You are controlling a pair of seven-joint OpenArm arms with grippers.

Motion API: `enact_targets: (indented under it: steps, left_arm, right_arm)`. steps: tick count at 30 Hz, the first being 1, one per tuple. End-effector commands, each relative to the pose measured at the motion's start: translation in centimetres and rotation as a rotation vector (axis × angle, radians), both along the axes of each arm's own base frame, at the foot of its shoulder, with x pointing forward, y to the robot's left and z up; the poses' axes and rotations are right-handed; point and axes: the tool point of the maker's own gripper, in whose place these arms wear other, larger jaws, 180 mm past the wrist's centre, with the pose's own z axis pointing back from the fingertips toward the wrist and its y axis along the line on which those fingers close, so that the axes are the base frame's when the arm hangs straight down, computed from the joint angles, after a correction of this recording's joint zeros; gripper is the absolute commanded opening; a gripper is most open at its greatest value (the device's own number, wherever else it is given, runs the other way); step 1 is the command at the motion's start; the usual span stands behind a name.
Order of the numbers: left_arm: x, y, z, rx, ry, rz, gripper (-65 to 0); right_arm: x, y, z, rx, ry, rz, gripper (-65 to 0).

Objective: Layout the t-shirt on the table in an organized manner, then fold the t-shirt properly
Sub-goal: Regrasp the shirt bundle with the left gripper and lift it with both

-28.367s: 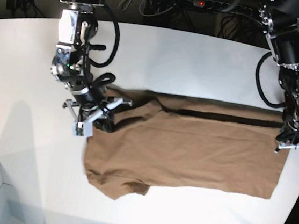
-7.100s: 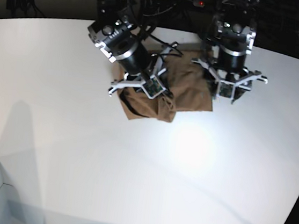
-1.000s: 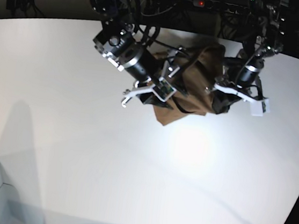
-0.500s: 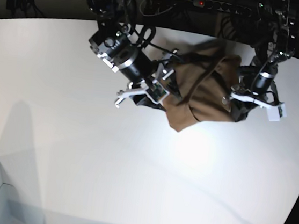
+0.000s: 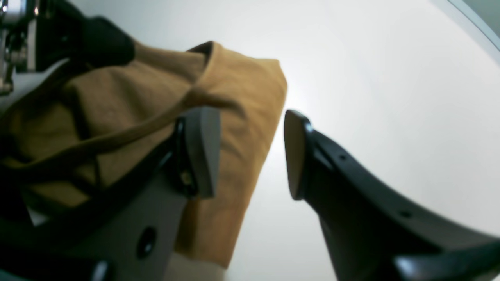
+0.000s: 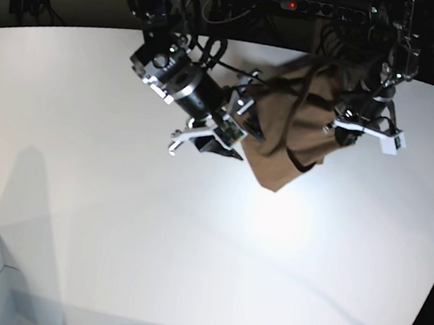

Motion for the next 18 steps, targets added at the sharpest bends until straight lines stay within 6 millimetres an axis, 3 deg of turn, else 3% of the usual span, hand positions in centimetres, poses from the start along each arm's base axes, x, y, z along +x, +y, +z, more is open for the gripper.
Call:
enact_targets:
  steps: [1,6,10,14,18]
  left_arm:
    - [0.7,0.1,1.1,0.004,-0.04,0.0,-61.3]
    - [-0.3,-0.3,0.6,-0.007,-0.002,-0.018,-39.8]
    - [-0.3,-0.5,0.7,-0.017,0.0,-0.024,-22.8]
    - [-0.6,-1.4,2.7,-0.097,-0.046,-0.021,-15.2]
    - [-0.8,-1.8,4.5,-0.134,-0.085,-0.018,-13.5]
  right_arm:
    - [0.3,0.8,1.3,0.046,-0.028,0.01,-37.5]
    - [-0.1,0.9,-0.3,0.036,0.015,0.016,-37.5]
    - [-0.2,0.9,-0.5,0.035,0.02,0.016,-37.5]
    - [-0.1,0.9,-0.4,0.036,0.017,0.016,-37.5]
    - [-0.1,0.9,-0.3,0.036,0.015,0.016,-37.5]
